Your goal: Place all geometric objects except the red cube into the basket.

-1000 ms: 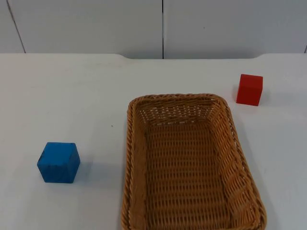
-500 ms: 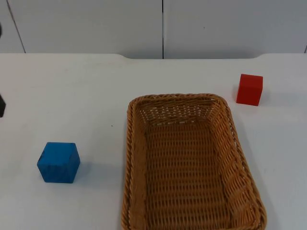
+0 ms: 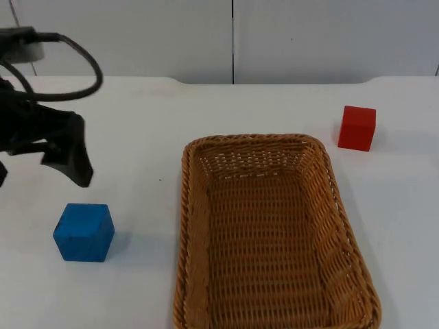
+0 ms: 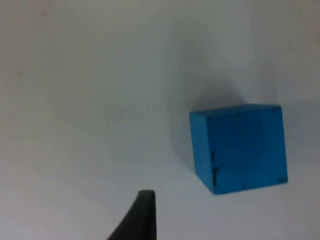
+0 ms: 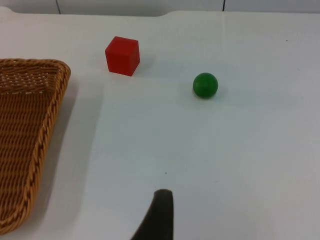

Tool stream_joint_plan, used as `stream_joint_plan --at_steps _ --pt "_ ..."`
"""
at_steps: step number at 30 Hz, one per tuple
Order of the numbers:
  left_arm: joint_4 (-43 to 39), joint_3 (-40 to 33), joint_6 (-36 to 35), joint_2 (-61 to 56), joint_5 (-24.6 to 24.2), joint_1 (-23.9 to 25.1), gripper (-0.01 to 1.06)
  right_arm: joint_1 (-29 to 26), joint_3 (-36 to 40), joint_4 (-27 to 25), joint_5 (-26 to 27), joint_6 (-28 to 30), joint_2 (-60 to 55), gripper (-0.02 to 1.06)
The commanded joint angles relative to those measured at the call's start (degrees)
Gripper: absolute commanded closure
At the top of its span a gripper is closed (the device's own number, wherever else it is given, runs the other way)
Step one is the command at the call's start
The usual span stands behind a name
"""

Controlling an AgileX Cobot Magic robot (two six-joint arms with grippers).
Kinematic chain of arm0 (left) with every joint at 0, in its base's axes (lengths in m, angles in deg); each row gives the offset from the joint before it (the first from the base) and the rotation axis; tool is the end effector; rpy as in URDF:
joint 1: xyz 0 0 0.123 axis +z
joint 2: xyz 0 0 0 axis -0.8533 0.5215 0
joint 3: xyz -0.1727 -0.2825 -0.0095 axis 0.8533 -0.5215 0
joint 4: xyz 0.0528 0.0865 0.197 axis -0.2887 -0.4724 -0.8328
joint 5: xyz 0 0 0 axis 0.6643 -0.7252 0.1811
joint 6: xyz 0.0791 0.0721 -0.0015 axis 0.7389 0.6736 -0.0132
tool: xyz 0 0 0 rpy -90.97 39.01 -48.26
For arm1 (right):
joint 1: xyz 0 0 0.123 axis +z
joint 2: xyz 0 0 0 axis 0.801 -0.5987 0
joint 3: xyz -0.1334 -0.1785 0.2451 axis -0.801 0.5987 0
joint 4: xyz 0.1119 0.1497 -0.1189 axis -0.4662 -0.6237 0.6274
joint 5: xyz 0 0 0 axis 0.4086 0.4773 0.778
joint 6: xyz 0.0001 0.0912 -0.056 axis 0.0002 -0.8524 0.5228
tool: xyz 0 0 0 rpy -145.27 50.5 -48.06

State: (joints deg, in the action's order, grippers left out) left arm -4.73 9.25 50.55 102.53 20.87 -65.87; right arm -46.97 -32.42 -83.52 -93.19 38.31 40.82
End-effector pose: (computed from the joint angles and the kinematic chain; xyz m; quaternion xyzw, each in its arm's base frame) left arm 0.2786 -0.0520 0.2342 0.0612 0.9853 -0.0859 0.1345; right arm -0.0657 -0.0141 0.2572 -0.0265 0.8566 0.0032 0.5153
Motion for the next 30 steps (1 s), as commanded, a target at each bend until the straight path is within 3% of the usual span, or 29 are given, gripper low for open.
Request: stream_joint_plan --at_steps 1,11,22,26,30 --pt "-0.1 0.9 -0.8 2.6 1.1 -0.9 0.07 -0.4 0.1 -0.2 0.7 0.5 0.2 0.26" --pt "-0.5 2.3 -1.7 11.7 6.0 -4.1 0.07 -0.4 0.1 -0.2 0.7 0.5 0.2 0.26" --pt "-0.4 2.3 -1.7 18.4 9.6 -4.2 0.08 -0.4 0.1 -0.2 0.7 0.5 0.2 0.26" --pt "-0.4 2.3 -1.7 18.7 11.1 -4.2 0.17 -0.4 0.1 -0.2 0.7 0.5 0.2 0.26" --pt "-0.4 2.3 -1.7 18.7 11.8 -4.2 0.43 -0.4 0.1 -0.2 0.7 0.5 0.2 0.26"
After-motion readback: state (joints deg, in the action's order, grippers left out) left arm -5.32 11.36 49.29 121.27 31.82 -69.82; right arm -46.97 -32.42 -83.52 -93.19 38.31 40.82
